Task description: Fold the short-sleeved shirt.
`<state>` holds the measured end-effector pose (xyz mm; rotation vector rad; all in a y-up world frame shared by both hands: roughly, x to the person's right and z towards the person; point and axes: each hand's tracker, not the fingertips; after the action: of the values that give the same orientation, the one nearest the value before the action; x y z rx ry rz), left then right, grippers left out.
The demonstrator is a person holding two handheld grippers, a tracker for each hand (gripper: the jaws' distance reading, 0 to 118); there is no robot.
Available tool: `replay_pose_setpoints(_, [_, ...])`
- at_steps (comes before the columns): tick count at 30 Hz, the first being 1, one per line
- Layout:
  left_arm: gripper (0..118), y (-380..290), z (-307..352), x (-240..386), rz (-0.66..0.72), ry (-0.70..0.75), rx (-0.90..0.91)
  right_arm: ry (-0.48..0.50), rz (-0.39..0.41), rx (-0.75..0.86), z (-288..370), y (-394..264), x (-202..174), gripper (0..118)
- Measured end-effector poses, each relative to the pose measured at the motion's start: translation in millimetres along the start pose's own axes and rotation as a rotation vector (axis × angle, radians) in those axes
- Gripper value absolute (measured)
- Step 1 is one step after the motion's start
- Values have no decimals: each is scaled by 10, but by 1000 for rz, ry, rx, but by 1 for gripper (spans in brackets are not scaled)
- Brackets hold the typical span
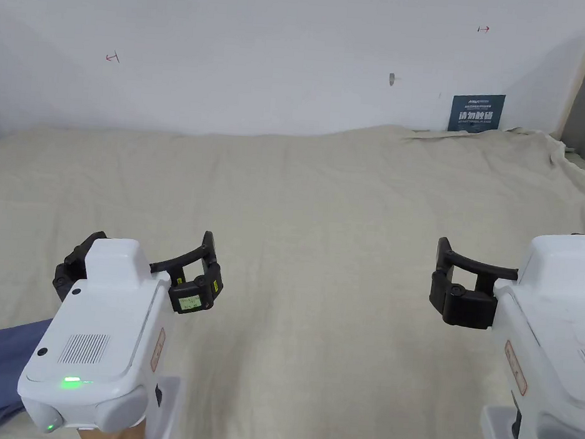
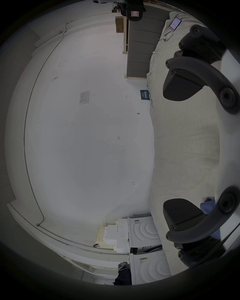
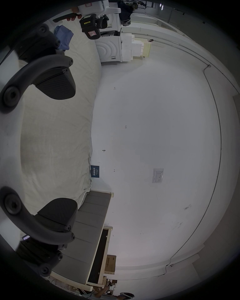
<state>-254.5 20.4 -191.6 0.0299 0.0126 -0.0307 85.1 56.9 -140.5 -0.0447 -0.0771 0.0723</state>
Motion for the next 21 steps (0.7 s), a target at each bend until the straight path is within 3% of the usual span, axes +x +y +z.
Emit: replay_pose_setpoints(21, [118, 7, 0, -10, 3, 1, -2, 0, 5, 5, 1, 9, 2, 118])
